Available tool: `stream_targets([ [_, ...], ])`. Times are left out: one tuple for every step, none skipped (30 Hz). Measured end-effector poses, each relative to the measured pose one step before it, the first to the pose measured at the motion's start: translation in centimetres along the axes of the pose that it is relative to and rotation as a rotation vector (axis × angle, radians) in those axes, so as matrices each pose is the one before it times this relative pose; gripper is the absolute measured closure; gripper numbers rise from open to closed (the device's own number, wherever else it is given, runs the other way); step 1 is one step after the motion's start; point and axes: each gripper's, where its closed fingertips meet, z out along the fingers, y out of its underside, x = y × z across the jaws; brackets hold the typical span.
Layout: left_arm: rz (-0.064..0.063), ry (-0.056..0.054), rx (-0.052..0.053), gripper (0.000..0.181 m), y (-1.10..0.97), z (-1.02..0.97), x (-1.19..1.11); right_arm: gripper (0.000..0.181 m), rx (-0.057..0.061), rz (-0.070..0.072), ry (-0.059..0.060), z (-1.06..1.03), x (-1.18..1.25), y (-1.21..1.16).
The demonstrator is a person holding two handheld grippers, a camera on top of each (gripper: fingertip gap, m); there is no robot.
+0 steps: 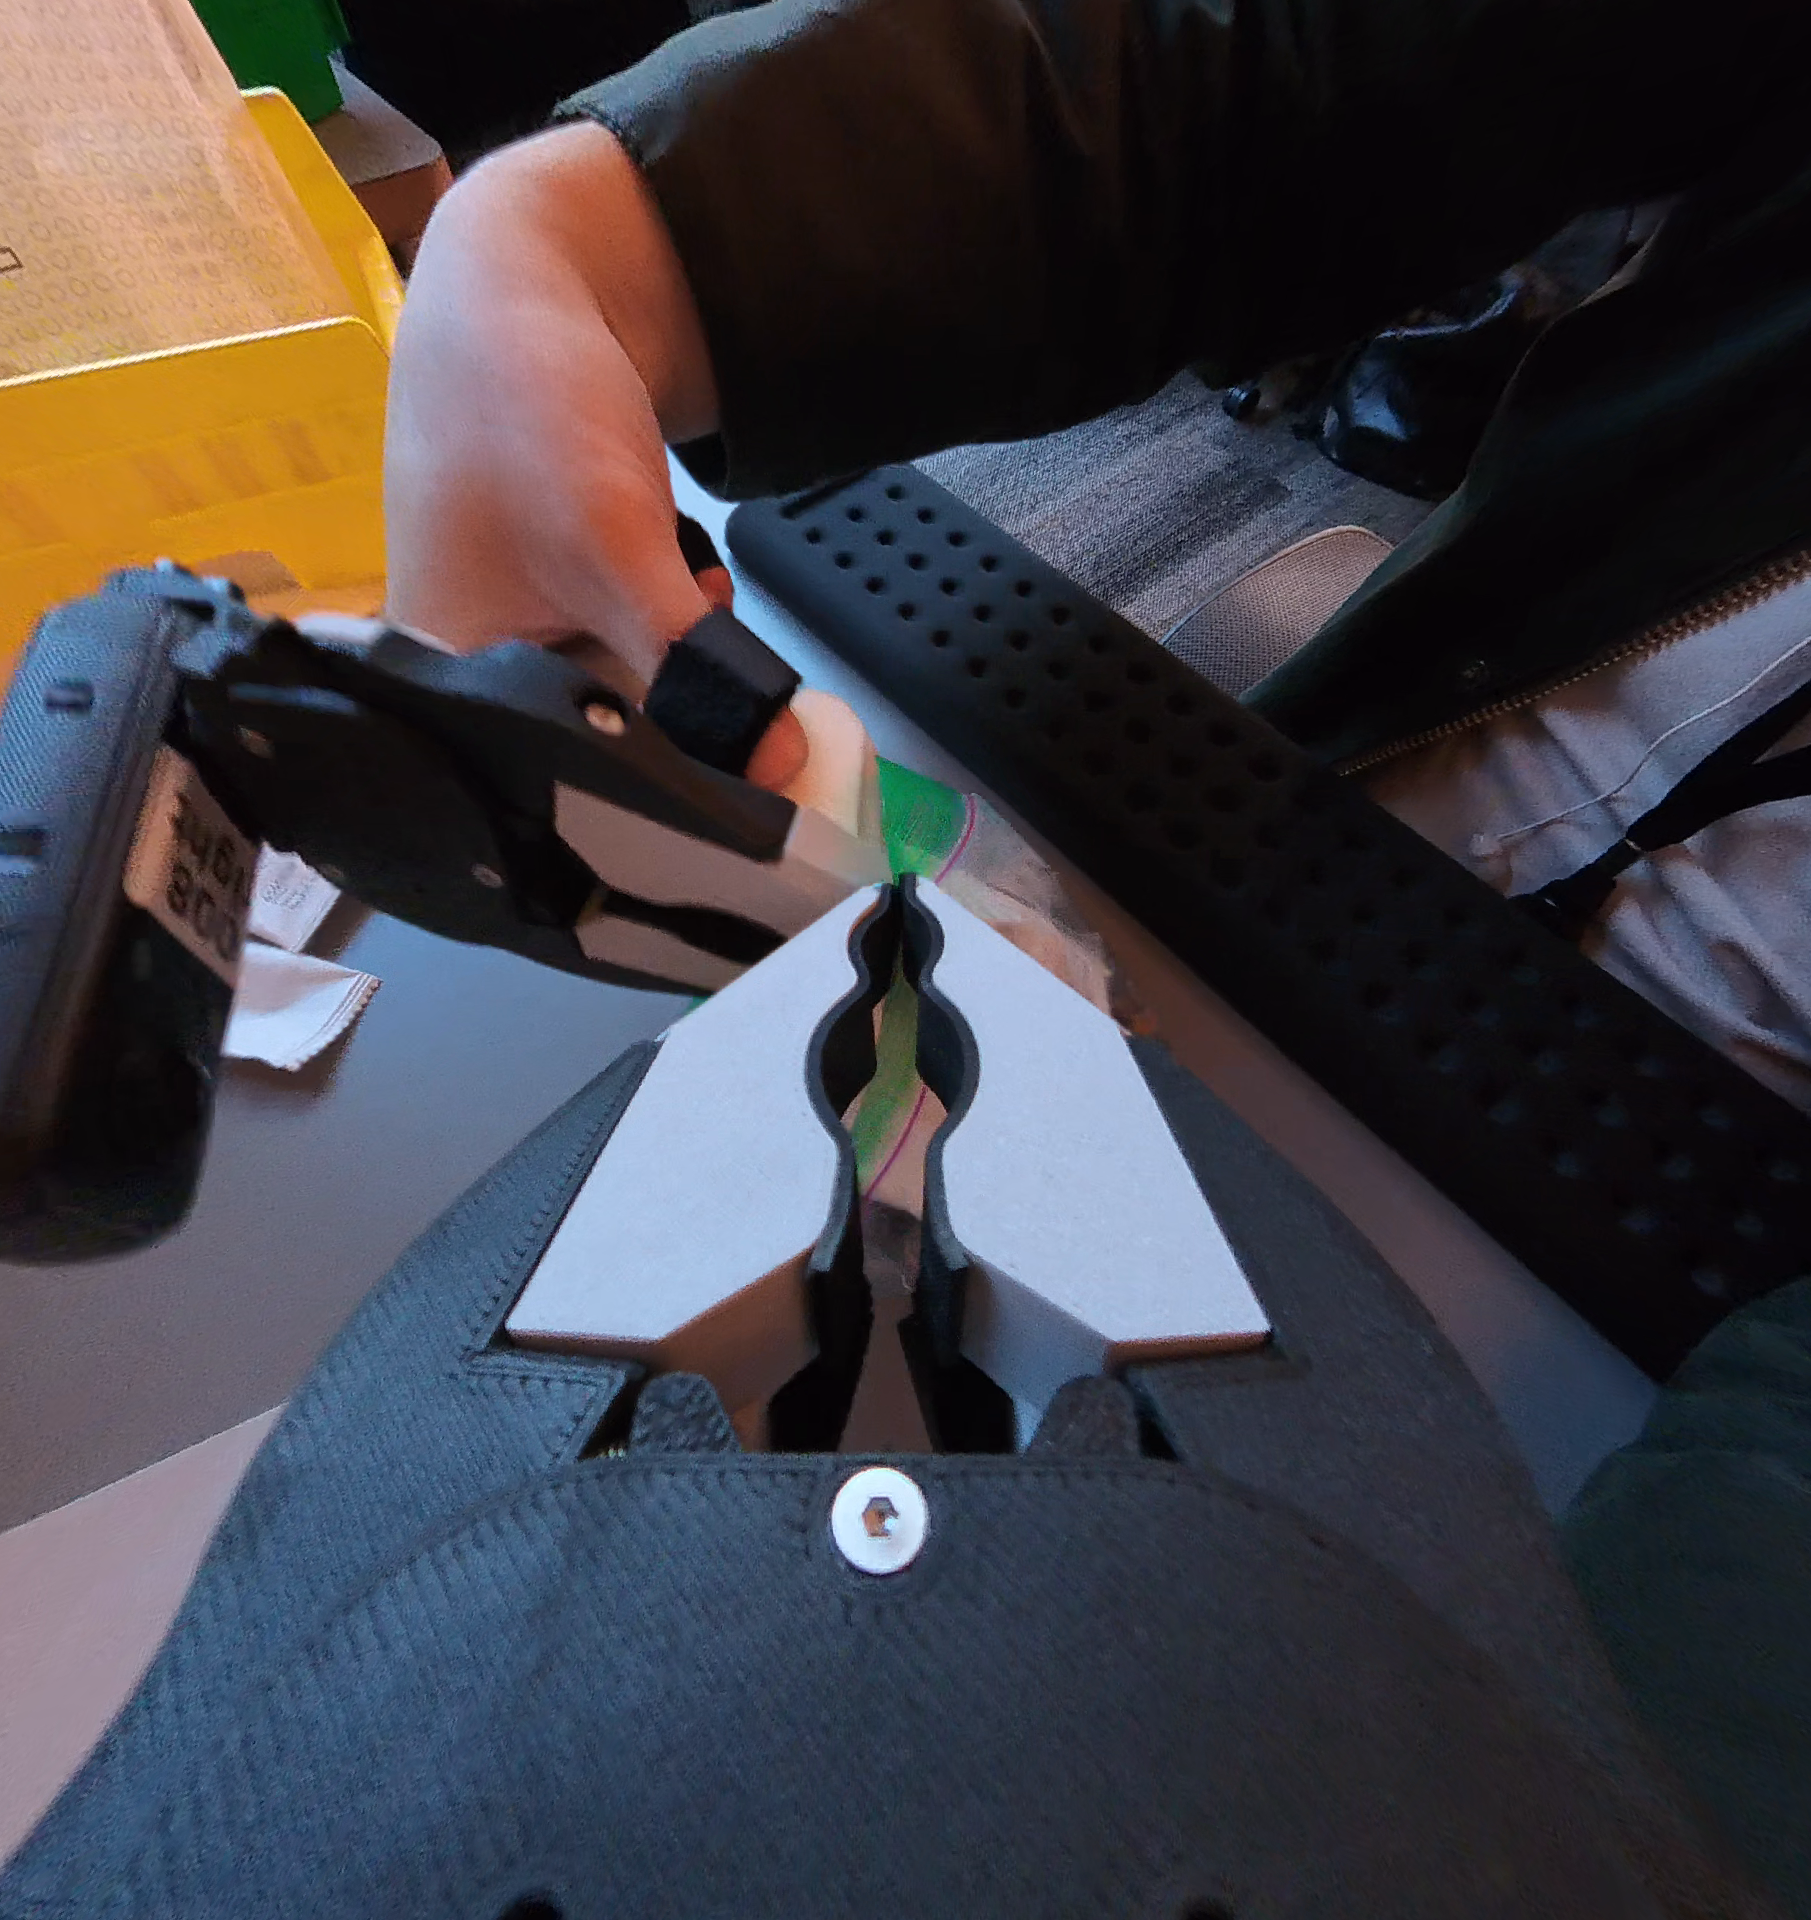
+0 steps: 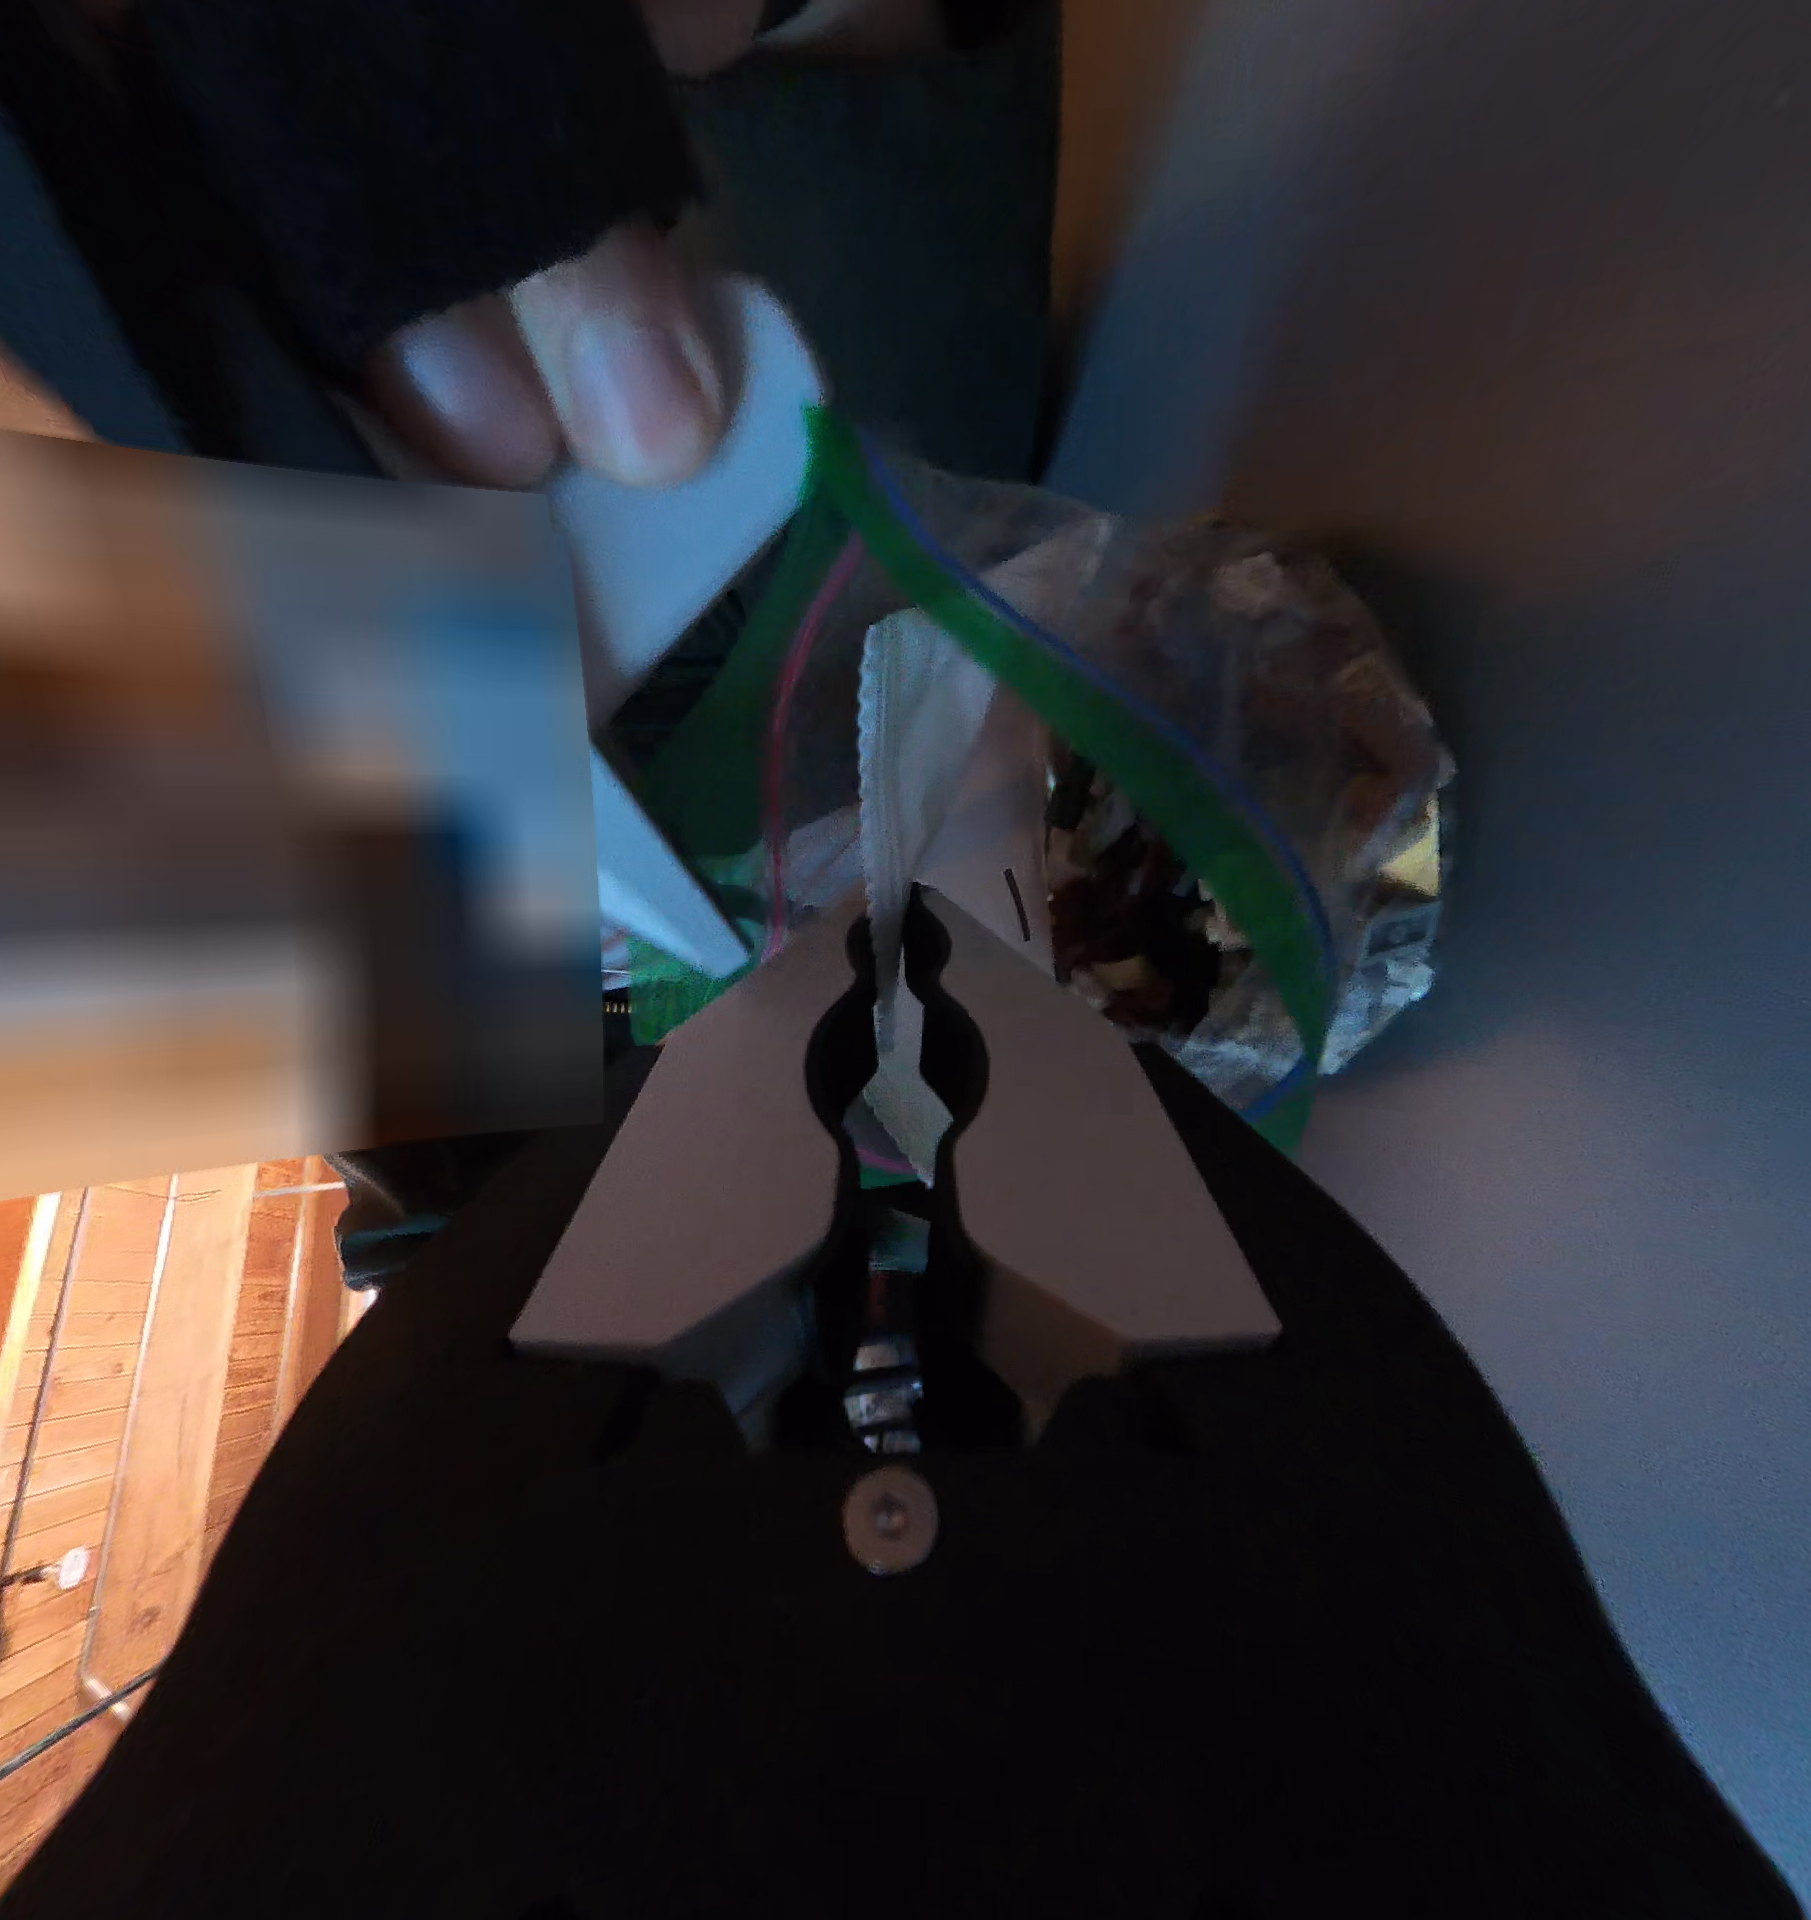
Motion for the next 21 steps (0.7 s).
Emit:
stream_targets([
  [0.0003, 0.0019, 0.0017, 0.181, -0.024, -0.009, 0.012, 0.181, -0.0152, 0.0216, 0.0069, 0.437, 0.246, -0.233],
  [-0.0041, 0.0058, -0.0029, 0.181, 0.100, 0.013, 0.057, 0.181, -0.0108, 0.0219, 0.0027, 0.416, 0.233, -0.279],
  [-0.0048, 0.0087, -0.0016, 0.181, 0.089, -0.011, 0.117, 0.181, -0.0153, 0.0112, -0.0057, 0.379, 0.055, -0.152],
  [-0.0018, 0.0074, 0.0019, 0.181, 0.056, -0.070, 0.123, 0.181, -0.0117, -0.0054, -0.0071, 0.245, -0.020, -0.085],
  [0.0012, 0.0008, 0.0024, 0.181, 0.027, -0.124, 0.056, 0.181, 0.0000, -0.0097, -0.0049, 0.081, 0.005, -0.130],
  [0.0014, -0.0033, 0.0038, 0.181, -0.014, -0.139, 0.008, 0.181, 0.0109, -0.0114, -0.0033, -0.079, 0.027, -0.183],
  [-0.0019, 0.0001, 0.0078, 0.181, -0.069, -0.138, 0.043, 0.180, 0.0176, -0.0209, -0.0010, -0.194, 0.044, -0.224],
  [-0.0052, 0.0010, 0.0072, 0.181, -0.033, -0.116, 0.027, 0.179, 0.0235, -0.0246, 0.0016, -0.262, 0.082, -0.268],
  [-0.0030, -0.0077, 0.0056, 0.181, -0.008, -0.096, -0.146, 0.177, 0.0266, -0.0208, 0.0018, -0.303, 0.068, -0.296],
  [-0.0003, -0.0090, 0.0091, 0.181, -0.030, -0.081, -0.180, 0.175, 0.0247, -0.0184, -0.0009, -0.342, -0.046, -0.261],
  [-0.0029, -0.0004, 0.0096, 0.181, -0.063, -0.053, -0.056, 0.173, 0.0204, -0.0228, -0.0019, -0.323, -0.120, -0.173],
  [-0.0071, -0.0012, 0.0052, 0.181, -0.032, -0.032, -0.077, 0.171, 0.0164, -0.0222, -0.0016, -0.268, -0.146, -0.095],
  [-0.0066, -0.0052, 0.0013, 0.181, -0.013, -0.034, -0.116, 0.167, 0.0103, -0.0169, -0.0011, -0.194, -0.140, 0.032],
  [-0.0036, -0.0044, 0.0000, 0.181, -0.019, -0.029, -0.048, 0.165, 0.0074, -0.0111, -0.0046, -0.159, -0.132, 0.126],
  [-0.0031, -0.0028, -0.0019, 0.181, -0.020, -0.026, 0.029, 0.163, 0.0110, -0.0075, -0.0085, -0.159, -0.093, 0.063],
  [-0.0053, -0.0049, -0.0058, 0.181, -0.004, -0.002, 0.010, 0.161, 0.0192, -0.0082, -0.0115, -0.209, -0.101, -0.076],
  [-0.0079, -0.0085, -0.0101, 0.181, 0.025, 0.024, -0.035, 0.159, 0.0200, -0.0082, -0.0085, -0.195, -0.033, -0.062],
  [-0.0069, -0.0118, -0.0130, 0.181, 0.041, 0.051, -0.063, 0.159, 0.0063, -0.0062, -0.0031, -0.110, 0.046, 0.101],
  [-0.0043, -0.0159, -0.0133, 0.181, 0.028, 0.059, -0.088, 0.158, -0.0090, -0.0089, 0.0058, 0.017, 0.162, 0.283],
  [-0.0047, -0.0238, -0.0169, 0.181, 0.067, 0.084, -0.199, 0.162, -0.0191, -0.0071, 0.0148, 0.195, 0.241, 0.359],
  [-0.0053, -0.0291, -0.0200, 0.181, 0.083, 0.113, -0.264, 0.166, -0.0184, 0.0005, 0.0153, 0.307, 0.224, 0.224],
])
